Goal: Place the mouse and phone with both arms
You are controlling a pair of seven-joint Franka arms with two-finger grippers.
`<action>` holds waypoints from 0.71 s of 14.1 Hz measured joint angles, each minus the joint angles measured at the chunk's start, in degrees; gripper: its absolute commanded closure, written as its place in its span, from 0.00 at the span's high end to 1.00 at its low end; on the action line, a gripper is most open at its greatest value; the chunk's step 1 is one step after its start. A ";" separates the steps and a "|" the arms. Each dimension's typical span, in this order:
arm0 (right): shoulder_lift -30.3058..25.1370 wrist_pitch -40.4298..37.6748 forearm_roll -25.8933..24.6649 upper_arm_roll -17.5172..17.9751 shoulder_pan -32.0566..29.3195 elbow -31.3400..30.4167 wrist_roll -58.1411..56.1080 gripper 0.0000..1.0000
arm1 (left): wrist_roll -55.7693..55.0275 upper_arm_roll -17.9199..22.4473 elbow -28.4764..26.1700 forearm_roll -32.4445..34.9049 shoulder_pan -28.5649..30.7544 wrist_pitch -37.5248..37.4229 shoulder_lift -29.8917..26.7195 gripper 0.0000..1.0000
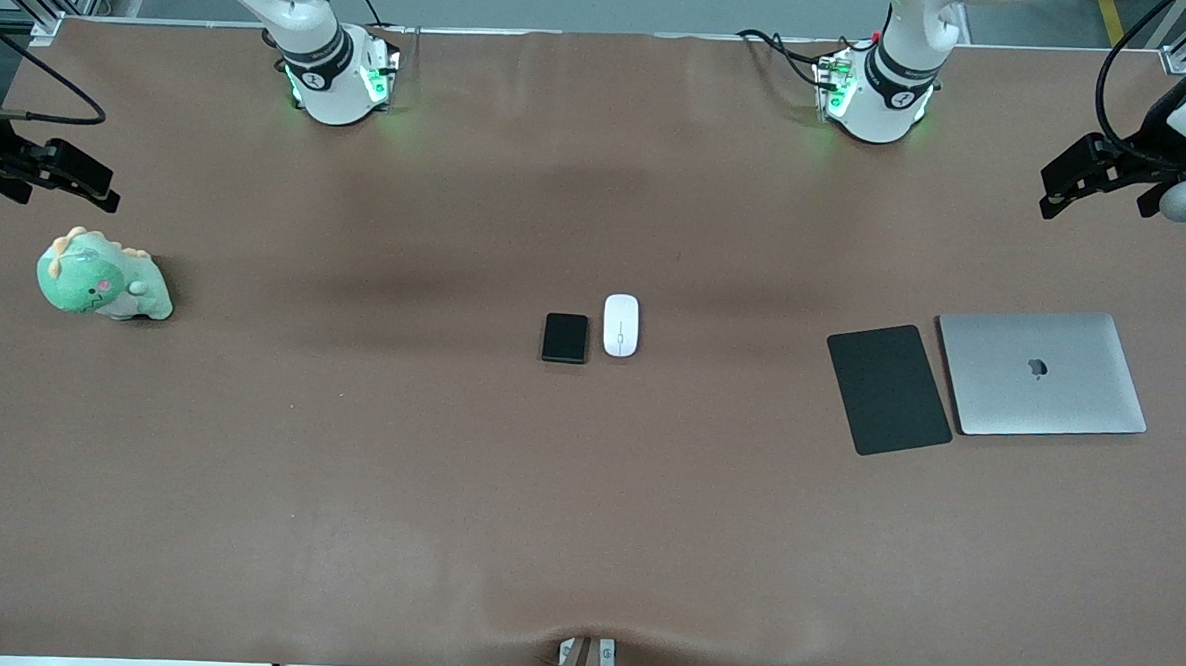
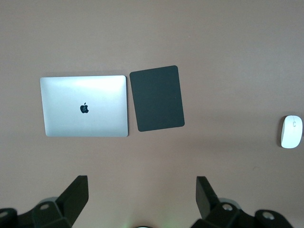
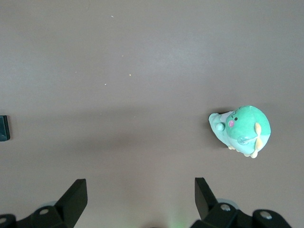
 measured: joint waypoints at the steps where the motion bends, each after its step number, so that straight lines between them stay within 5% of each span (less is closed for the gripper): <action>1: 0.00 0.02 0.00 0.00 -0.16 0.00 0.00 1.00 | 0.00 0.00 0.00 0.00 -0.02 0.00 0.00 1.00; 10: -0.04 0.20 0.03 1.06 -0.17 0.80 0.05 1.00 | 0.00 -0.82 0.13 0.00 -0.54 0.03 2.51 1.00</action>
